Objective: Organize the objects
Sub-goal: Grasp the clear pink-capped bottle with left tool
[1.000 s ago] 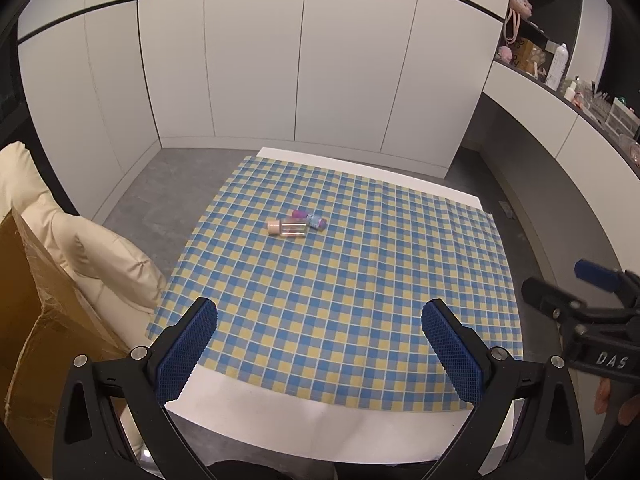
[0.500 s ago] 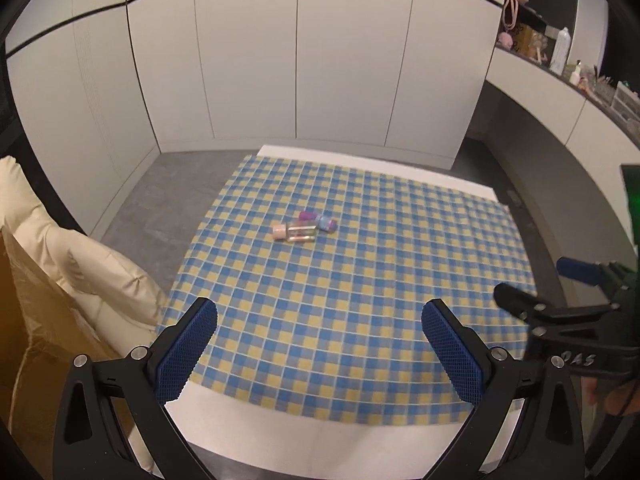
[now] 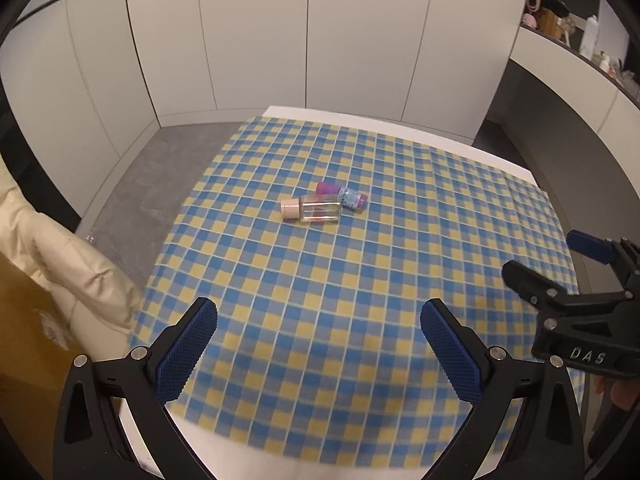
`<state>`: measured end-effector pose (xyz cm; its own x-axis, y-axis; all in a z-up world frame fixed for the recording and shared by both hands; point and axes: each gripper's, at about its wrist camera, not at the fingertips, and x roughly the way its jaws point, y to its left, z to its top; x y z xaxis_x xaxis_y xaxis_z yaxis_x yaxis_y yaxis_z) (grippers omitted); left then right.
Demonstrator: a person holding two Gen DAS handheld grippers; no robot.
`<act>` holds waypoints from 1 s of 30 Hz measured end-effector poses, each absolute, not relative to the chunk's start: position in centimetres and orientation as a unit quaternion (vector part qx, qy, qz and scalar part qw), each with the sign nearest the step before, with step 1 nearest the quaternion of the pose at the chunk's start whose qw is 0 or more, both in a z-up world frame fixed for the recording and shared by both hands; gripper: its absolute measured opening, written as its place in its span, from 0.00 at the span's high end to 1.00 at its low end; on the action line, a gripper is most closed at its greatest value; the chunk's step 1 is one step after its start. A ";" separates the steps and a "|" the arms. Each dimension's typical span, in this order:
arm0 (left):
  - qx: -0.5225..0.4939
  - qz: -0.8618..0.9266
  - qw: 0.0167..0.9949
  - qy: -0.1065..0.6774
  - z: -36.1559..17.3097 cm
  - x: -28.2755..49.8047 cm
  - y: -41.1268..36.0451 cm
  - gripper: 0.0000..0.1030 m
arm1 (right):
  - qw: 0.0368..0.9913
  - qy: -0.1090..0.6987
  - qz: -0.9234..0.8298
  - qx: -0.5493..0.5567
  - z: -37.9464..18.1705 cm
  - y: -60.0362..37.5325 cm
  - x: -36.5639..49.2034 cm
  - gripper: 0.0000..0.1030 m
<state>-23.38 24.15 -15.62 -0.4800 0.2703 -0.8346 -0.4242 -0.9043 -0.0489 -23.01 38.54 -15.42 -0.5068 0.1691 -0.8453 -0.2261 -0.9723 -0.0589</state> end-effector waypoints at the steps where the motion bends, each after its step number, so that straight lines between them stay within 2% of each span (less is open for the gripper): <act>1: -0.468 0.857 0.201 0.082 -16.2 -24.0 24.4 0.02 | 0.111 0.029 0.867 -0.485 -16.1 38.6 -23.6 0.00; 2: -0.468 0.857 0.198 0.082 -16.7 -24.5 24.5 0.02 | 0.104 0.029 0.866 -0.488 -16.9 38.7 -24.3 0.00; 6: -0.473 0.857 0.189 0.080 -19.0 -26.8 25.6 0.06 | 0.084 0.025 0.859 -0.504 -19.8 38.7 -26.6 0.12; 11: -0.476 0.857 0.184 0.074 -21.1 -29.2 26.9 0.08 | 0.069 0.023 0.861 -0.503 -22.3 38.7 -28.8 0.20; 15: -0.485 0.854 0.175 0.069 -22.2 -31.0 27.6 0.13 | 0.060 0.028 0.858 -0.509 -23.9 38.7 -30.1 0.30; 19: -0.482 0.856 0.173 0.069 -22.8 -32.4 28.7 0.13 | 0.053 0.031 0.865 -0.498 -24.6 38.3 -31.1 0.31; 22: -0.487 0.853 0.170 0.072 -23.4 -33.3 29.4 0.25 | 0.050 0.038 0.869 -0.490 -24.7 38.4 -32.0 0.31; 24: -0.487 0.855 0.165 0.070 -23.6 -33.8 29.5 0.25 | 0.051 0.040 0.872 -0.485 -24.8 38.5 -32.7 0.31; 28: -0.479 0.860 0.161 0.075 -23.7 -34.4 29.5 0.40 | 0.041 0.033 0.875 -0.481 -24.9 38.1 -33.7 0.31; 30: -0.478 0.857 0.179 0.070 -23.8 -34.9 29.2 0.41 | 0.039 0.032 0.876 -0.480 -25.0 37.9 -34.1 0.31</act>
<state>-34.87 29.24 -23.77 -0.4795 0.2389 -0.8444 -0.3735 -0.9263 -0.0500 -34.12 37.92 -25.01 -0.5370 0.0369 -0.8428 -0.0988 -0.9949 0.0194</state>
